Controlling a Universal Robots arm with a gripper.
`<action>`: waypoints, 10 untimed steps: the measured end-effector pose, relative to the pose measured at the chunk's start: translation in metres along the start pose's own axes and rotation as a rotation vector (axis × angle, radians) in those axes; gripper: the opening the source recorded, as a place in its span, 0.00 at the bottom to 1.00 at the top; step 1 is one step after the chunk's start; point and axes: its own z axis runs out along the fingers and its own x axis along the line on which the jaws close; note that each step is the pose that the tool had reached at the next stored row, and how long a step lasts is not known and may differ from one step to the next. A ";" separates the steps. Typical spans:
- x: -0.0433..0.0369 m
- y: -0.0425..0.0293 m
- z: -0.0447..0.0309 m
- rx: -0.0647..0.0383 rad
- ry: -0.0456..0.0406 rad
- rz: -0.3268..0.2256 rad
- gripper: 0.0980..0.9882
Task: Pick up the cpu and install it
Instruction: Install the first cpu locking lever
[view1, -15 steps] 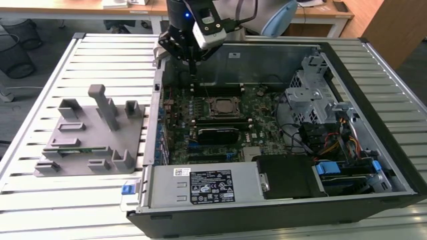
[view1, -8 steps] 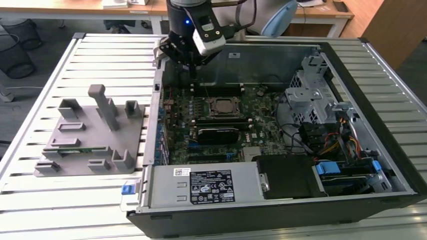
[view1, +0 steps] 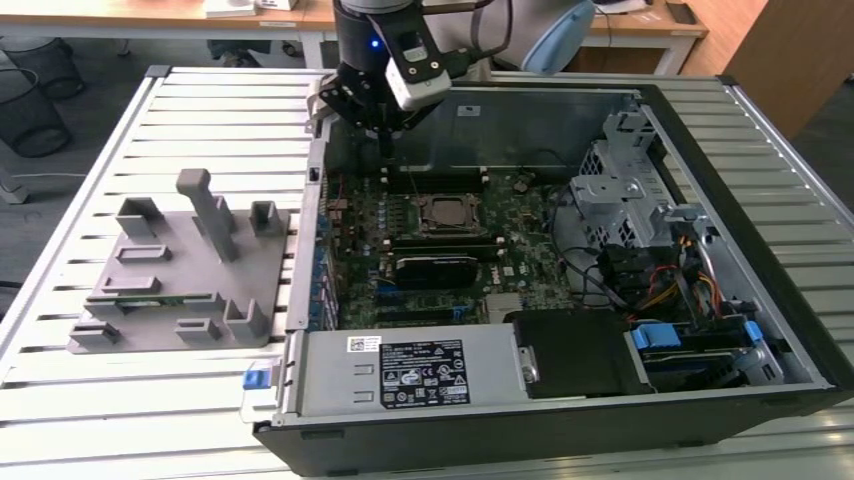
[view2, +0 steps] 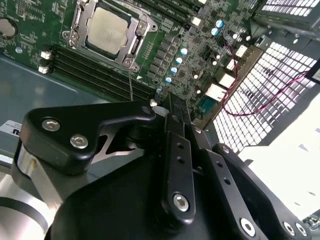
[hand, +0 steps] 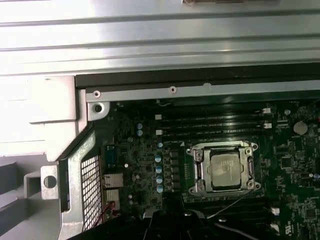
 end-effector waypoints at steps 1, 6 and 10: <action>0.0001 0.0004 0.0017 0.000 -0.0002 0.000 0.01; 0.0005 0.0022 0.0107 0.000 0.0000 0.000 0.01; 0.0007 0.0045 0.0140 -0.002 0.0001 0.000 0.01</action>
